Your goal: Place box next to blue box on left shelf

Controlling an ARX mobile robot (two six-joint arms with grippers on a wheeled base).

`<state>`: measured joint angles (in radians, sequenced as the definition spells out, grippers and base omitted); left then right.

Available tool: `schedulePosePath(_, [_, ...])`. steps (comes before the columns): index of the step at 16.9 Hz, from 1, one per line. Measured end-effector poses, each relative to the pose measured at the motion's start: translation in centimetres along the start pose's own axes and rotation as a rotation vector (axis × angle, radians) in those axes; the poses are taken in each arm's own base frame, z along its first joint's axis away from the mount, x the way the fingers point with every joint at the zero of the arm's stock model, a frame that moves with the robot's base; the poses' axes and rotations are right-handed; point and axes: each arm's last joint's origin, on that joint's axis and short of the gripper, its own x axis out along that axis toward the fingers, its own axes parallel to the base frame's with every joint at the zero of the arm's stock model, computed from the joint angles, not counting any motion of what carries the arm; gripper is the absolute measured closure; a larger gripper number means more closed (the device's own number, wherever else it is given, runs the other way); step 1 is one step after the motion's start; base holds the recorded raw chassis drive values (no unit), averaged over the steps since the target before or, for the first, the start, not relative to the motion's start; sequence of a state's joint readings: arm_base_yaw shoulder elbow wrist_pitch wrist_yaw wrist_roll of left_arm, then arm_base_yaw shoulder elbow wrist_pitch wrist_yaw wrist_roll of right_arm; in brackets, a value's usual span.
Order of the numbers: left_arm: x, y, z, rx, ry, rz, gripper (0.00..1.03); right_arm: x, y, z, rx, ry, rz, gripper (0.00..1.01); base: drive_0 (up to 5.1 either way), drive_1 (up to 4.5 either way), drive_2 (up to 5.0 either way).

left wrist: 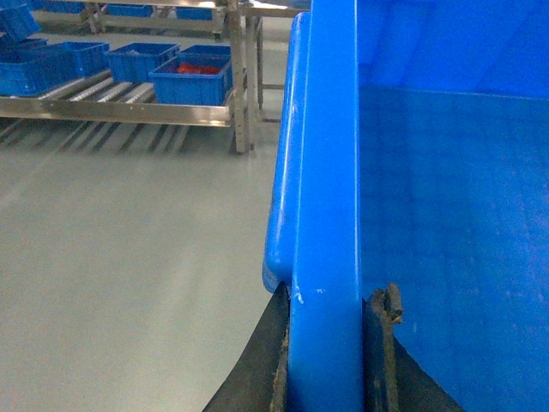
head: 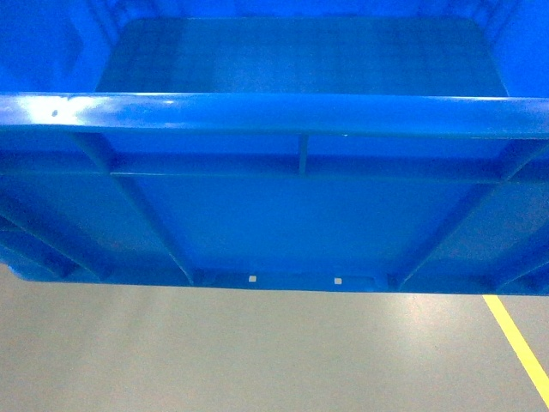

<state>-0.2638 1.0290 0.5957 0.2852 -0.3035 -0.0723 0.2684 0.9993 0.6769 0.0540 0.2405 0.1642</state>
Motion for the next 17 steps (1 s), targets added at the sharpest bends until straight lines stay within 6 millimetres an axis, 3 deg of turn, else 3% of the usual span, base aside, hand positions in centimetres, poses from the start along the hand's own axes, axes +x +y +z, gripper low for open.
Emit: schedulePosePath(17, [0.01,0.0,-0.02,0.0,0.001,0.0,0.93,0.01,0.0,-0.01,0.0,0.001,0.0,0.92,0.0,4.18,-4.2])
